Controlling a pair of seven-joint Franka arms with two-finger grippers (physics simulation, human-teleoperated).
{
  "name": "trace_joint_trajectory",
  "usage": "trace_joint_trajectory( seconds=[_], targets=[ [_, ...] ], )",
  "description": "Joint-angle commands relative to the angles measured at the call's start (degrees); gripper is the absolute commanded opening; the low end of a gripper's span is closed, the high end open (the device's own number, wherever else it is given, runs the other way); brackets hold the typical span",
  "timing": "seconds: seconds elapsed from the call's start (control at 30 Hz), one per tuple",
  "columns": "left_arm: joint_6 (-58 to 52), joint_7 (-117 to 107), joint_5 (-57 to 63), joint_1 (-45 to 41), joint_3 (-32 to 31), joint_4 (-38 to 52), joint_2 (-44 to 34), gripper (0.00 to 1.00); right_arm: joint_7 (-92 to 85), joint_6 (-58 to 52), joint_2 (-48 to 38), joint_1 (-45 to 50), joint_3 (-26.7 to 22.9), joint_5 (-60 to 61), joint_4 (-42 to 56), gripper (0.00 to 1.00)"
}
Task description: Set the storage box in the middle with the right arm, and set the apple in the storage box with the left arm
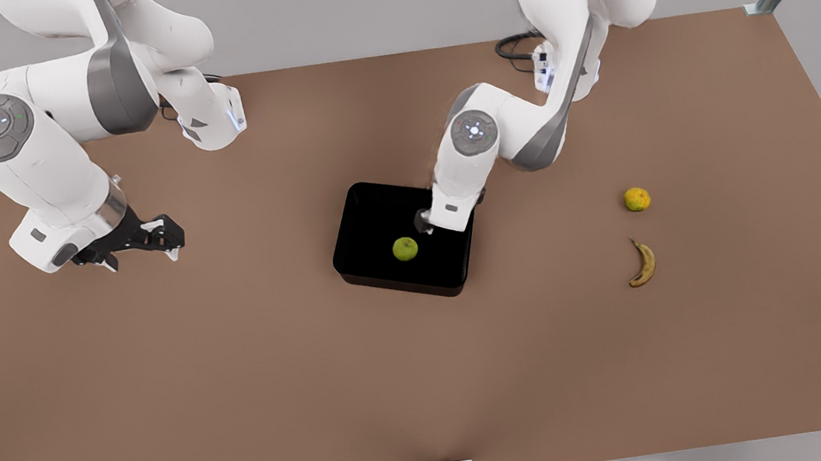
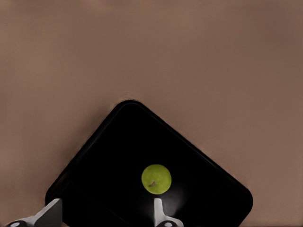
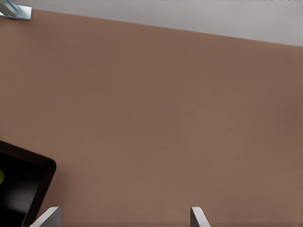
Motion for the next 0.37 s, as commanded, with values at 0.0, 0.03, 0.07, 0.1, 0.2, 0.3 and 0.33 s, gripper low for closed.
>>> trace_joint_trajectory(
  seconds=[0.0, 0.03, 0.07, 0.1, 0.2, 0.3, 0.33],
  targets=[
    [-0.68, 0.96, -0.31, 0.15, 0.04, -0.11, -0.44, 1.00, 0.00, 0.00, -0.01, 0.05, 0.02, 0.00, 0.00, 1.00],
    [-5.51, 7.03, -0.13, 5.42, 0.04, -0.38, -3.52, 1.00, 0.00, 0.00, -0.01, 0.05, -0.07, 0.00, 0.00, 1.00],
    [-10.17, 19.59, 1.18, 13.07, 0.04, -0.46, -6.51, 1.00, 0.00, 0.00, -0.01, 0.05, 0.02, 0.00, 0.00, 1.00],
    [-11.23, 26.78, 2.41, 16.92, 0.13, -0.55, -8.00, 1.00, 0.00, 0.00, -0.01, 0.05, -0.07, 0.00, 0.00, 1.00],
    [-16.15, 44.04, 9.62, 27.14, 1.53, 0.24, -10.56, 1.00, 0.00, 0.00, -0.01, 0.05, 0.02, 0.00, 0.00, 1.00],
    [-18.00, 50.54, 9.98, 37.59, 1.01, 0.59, -12.31, 1.00, 0.00, 0.00, -0.01, 0.05, -0.07, 0.00, 0.00, 1.00],
    [-18.53, 50.55, 10.06, 39.88, -0.40, 0.77, -12.58, 1.00, 0.00, 0.00, 0.26, 0.05, -0.07, 0.00, 0.00, 1.00]
  ],
)
